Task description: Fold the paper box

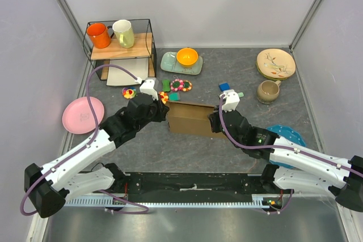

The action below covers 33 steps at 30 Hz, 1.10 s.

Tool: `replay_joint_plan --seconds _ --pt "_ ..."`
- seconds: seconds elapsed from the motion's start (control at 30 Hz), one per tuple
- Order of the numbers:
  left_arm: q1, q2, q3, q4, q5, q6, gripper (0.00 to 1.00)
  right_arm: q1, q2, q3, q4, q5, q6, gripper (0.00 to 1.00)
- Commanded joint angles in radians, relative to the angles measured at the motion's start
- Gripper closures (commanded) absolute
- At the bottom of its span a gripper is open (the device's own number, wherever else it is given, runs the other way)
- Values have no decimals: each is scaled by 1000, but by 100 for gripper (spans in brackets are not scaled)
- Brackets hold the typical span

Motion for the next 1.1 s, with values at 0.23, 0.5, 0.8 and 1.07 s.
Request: replay_joint_plan --seconds 0.23,0.5,0.8,1.07 --pt "-18 -9 -105 -76 -18 -21 98 1 13 -60 -180 -21 -4 89" --pt "-16 -24 -50 -149 -113 31 98 1 5 -65 -185 -20 -3 89" --pt "-18 -5 -70 -163 -141 39 98 1 -3 -68 -188 -21 -1 89" --pt "-18 6 -71 -194 -202 56 98 3 -3 -68 -191 -23 -1 89"
